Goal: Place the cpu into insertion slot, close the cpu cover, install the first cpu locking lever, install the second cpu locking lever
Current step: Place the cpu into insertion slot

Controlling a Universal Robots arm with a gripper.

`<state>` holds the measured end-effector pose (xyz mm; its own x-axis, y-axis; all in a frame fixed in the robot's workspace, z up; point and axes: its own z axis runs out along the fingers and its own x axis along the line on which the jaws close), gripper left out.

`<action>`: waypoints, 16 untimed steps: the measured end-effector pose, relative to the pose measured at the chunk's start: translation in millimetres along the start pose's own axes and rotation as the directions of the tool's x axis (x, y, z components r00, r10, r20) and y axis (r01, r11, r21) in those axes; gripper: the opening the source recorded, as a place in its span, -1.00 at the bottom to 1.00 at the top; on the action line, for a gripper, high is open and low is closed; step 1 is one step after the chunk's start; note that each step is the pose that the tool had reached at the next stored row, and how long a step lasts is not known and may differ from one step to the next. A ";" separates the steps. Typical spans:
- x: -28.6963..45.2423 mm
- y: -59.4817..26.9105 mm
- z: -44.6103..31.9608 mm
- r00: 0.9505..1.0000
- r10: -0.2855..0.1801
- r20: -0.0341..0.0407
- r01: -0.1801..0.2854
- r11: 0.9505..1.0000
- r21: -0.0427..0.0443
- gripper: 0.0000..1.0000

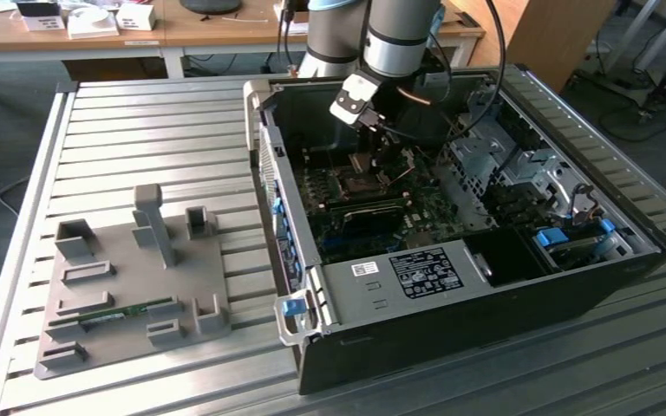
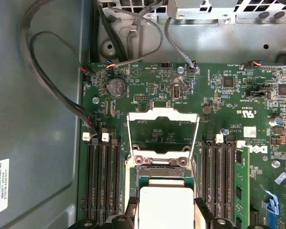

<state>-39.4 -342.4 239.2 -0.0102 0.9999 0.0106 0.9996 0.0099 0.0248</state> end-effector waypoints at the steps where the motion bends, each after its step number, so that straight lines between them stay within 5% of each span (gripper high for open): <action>1: 0.0 0.0 0.3 1.000 0.000 0.000 0.000 1.000 0.000 0.07; 16: -0.1 -0.2 6.0 1.000 0.000 0.000 0.000 1.000 0.000 0.07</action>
<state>-39.4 -342.4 233.2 -0.0102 0.9999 0.0106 0.9996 0.0099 0.0248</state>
